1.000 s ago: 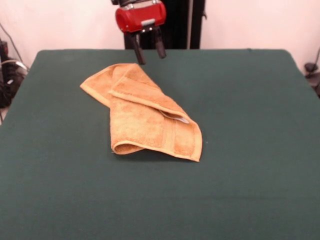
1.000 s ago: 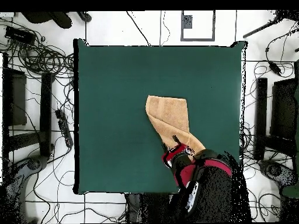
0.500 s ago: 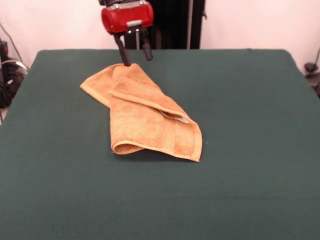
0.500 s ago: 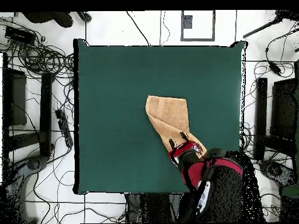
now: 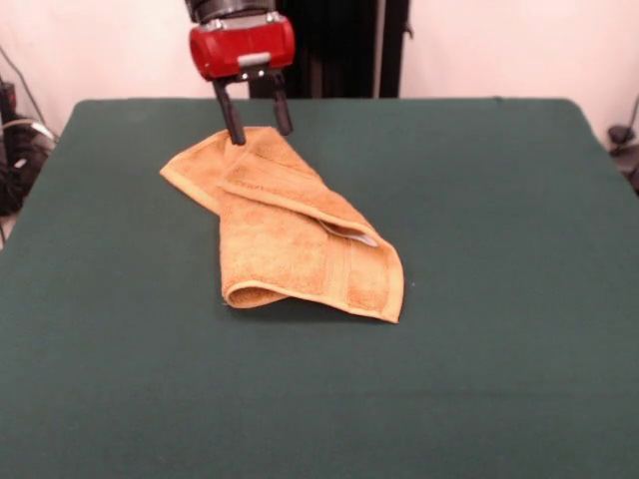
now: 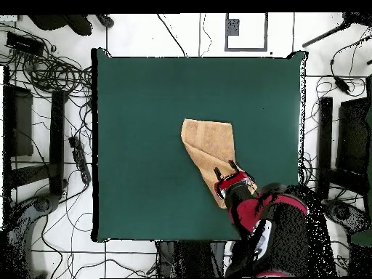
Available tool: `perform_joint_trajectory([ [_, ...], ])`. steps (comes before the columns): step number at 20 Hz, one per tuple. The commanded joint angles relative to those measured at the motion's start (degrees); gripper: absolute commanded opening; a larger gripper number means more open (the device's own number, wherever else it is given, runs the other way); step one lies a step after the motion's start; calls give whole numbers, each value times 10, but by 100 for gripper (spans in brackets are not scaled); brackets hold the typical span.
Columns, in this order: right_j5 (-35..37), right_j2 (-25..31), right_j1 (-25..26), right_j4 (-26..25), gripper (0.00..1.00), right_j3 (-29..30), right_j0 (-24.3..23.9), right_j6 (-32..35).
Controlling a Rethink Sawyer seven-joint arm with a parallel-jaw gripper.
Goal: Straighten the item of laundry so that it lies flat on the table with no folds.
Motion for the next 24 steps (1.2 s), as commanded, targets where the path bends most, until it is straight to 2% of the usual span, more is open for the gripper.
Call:
perform_joint_trajectory([
  [1,31,54,29,45,100,-25,-2,-80],
  [7,42,46,48,54,100,-38,-1,-107],
  [16,54,38,68,56,100,-50,3,-114],
  [24,58,18,91,93,100,-65,1,-166],
])
